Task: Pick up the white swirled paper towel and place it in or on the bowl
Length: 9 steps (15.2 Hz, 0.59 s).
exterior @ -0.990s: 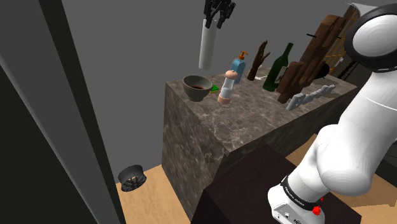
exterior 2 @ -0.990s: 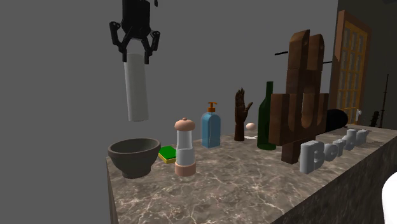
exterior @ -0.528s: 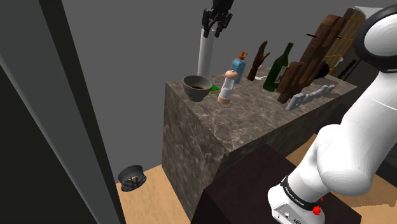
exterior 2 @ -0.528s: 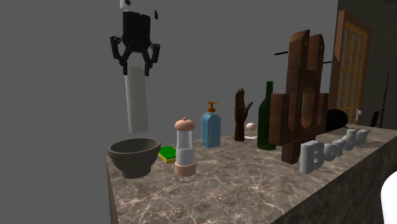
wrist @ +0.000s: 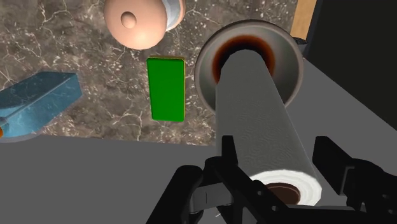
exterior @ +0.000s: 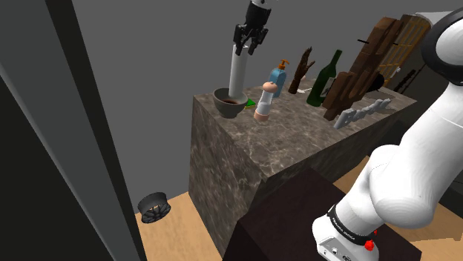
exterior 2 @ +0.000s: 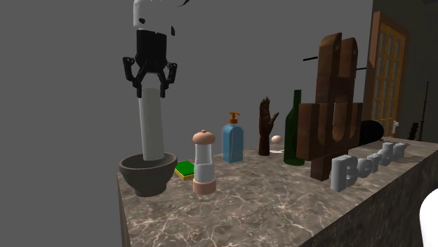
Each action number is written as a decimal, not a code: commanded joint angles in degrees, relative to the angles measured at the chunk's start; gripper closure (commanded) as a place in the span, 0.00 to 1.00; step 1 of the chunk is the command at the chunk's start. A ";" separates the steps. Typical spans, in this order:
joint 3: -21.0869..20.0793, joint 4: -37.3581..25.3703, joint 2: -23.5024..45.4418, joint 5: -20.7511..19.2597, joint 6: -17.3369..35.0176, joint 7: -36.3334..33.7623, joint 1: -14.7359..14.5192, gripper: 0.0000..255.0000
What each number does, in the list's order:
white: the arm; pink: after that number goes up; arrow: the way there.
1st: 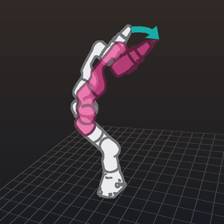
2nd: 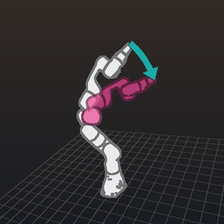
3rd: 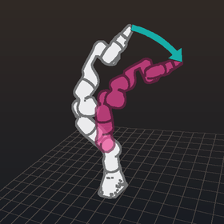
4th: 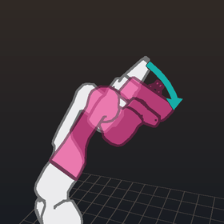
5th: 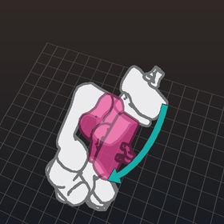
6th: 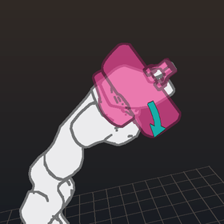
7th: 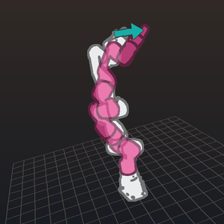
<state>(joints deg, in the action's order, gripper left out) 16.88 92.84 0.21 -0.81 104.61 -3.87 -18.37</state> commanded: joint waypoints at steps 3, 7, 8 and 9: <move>0.02 0.57 -0.02 0.00 0.59 0.02 0.02 1.00; 0.02 0.57 -0.02 0.00 0.59 0.02 0.02 1.00; 0.02 0.57 -0.02 0.00 0.59 0.02 0.02 0.00; 0.02 0.57 -0.02 0.00 0.58 0.02 0.02 0.00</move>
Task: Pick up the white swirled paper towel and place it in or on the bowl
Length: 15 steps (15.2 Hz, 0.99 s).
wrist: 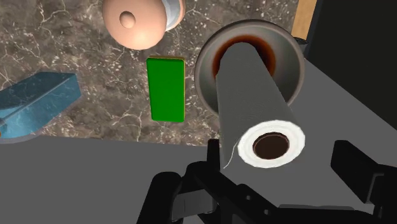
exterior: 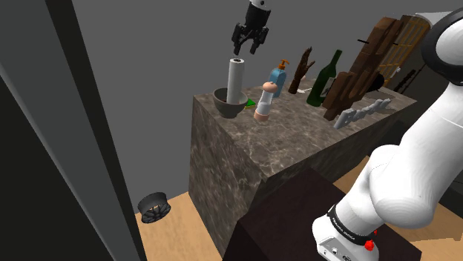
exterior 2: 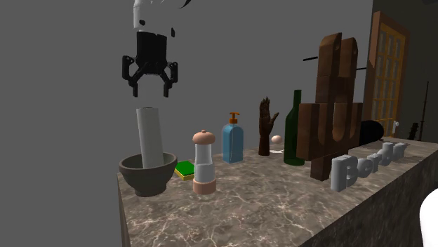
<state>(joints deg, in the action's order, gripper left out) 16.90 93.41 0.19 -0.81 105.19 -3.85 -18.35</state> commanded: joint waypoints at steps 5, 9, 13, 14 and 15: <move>-0.02 -1.80 -0.10 -0.03 -1.89 -0.02 -0.02 0.00; -0.03 -7.44 0.11 0.04 -7.34 0.04 -0.03 0.00; -0.03 -7.44 0.11 0.04 -7.34 0.04 -0.03 0.00; -0.03 -7.44 0.11 0.04 -7.34 0.04 -0.03 0.00; -0.03 -7.44 0.11 0.04 -7.34 0.04 -0.03 0.00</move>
<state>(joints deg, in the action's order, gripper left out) 16.86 85.98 0.29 -0.77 97.87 -3.81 -18.38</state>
